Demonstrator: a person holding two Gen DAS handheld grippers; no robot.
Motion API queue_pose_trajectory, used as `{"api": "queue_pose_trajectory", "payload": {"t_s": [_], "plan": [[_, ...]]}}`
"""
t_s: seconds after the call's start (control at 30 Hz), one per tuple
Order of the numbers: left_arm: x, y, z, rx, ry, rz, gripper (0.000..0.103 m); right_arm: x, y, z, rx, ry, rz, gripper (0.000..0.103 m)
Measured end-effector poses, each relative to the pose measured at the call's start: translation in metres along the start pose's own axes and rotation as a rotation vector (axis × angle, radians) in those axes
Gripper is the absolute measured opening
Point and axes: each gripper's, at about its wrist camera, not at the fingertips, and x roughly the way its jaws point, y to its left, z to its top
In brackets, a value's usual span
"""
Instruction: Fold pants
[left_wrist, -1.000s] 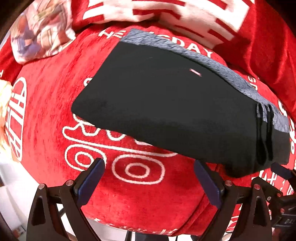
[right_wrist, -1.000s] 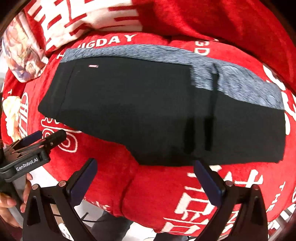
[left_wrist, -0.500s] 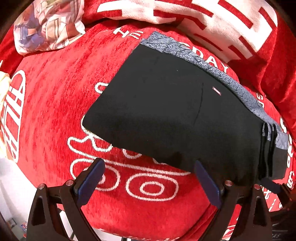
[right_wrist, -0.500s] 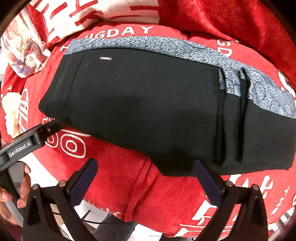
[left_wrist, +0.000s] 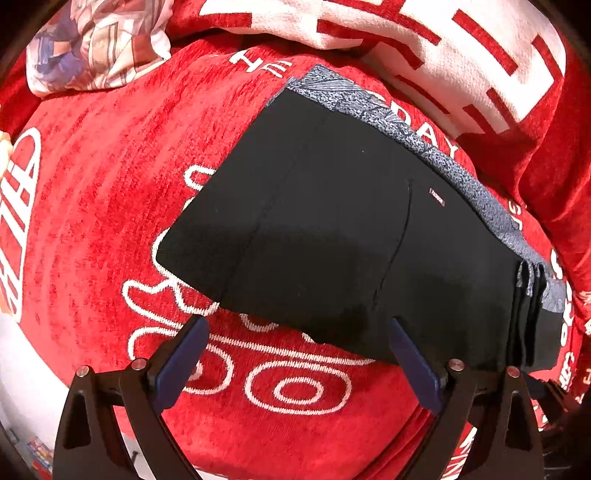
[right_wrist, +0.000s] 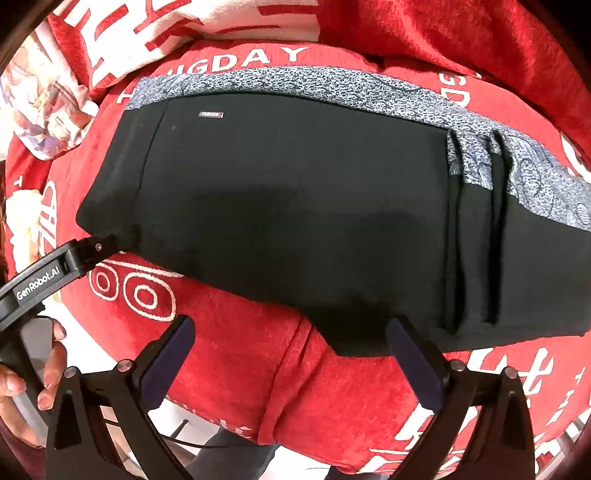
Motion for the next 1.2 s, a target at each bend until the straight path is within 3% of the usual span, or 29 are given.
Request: {"api": "queue_pose_trajectory", "payload": {"t_s": [0.33, 0.63, 0.97, 1.13, 1.2], "plan": [[-0.002, 0.051, 0.005, -0.179, -0.035, -0.254, 0.098, -0.001, -0.007, -0.002, 0.014, -0.006, 0.034, 0.103], [0.016, 0.051, -0.001, -0.273, -0.031, -0.468, 0.098, 0.009, -0.010, -0.003, 0.031, 0.004, 0.067, 0.103], [0.024, 0.040, 0.004, -0.329, -0.054, -0.502, 0.098, 0.014, -0.007, -0.002, 0.014, 0.001, 0.091, 0.103], [-0.006, 0.023, 0.006, -0.248, -0.143, -0.528, 0.098, 0.008, -0.009, -0.001, 0.001, -0.018, 0.089, 0.103], [-0.004, 0.018, 0.011, -0.224, -0.152, -0.499, 0.098, 0.004, -0.010, 0.000, -0.007, -0.035, 0.090, 0.103]]}}
